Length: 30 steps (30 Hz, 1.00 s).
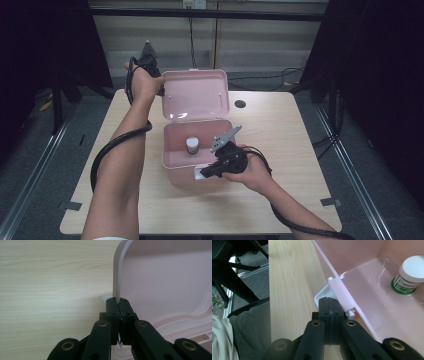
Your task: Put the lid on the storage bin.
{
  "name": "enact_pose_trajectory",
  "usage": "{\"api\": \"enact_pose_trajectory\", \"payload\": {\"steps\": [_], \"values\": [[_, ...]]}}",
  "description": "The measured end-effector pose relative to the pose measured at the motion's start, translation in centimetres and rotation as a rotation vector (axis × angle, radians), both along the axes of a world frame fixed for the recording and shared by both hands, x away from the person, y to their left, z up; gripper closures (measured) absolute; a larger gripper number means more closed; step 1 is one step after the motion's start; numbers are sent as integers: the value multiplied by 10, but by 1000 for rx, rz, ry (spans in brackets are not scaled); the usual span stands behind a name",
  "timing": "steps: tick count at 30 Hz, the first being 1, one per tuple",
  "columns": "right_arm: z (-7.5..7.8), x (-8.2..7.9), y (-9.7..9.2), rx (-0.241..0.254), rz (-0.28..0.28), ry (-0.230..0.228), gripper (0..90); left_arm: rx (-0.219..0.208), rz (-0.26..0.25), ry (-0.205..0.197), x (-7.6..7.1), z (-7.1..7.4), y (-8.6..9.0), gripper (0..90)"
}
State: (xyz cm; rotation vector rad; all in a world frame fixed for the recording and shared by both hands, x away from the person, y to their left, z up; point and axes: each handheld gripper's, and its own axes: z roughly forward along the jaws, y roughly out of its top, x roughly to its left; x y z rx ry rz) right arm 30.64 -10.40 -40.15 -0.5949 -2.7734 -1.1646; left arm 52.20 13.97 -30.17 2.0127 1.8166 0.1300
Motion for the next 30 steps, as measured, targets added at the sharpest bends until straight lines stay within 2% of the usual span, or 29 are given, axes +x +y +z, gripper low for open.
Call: {"api": "enact_pose_trajectory", "payload": {"steps": [19, 30], "values": [[1, 1, 0, -1, -23, 3, 900, 26, -15, -23, -11, 11, -2, 881], [2, 2, 2, -17, -29, 10, 900, 38, -34, -17, -21, 20, -1, 881]]}}
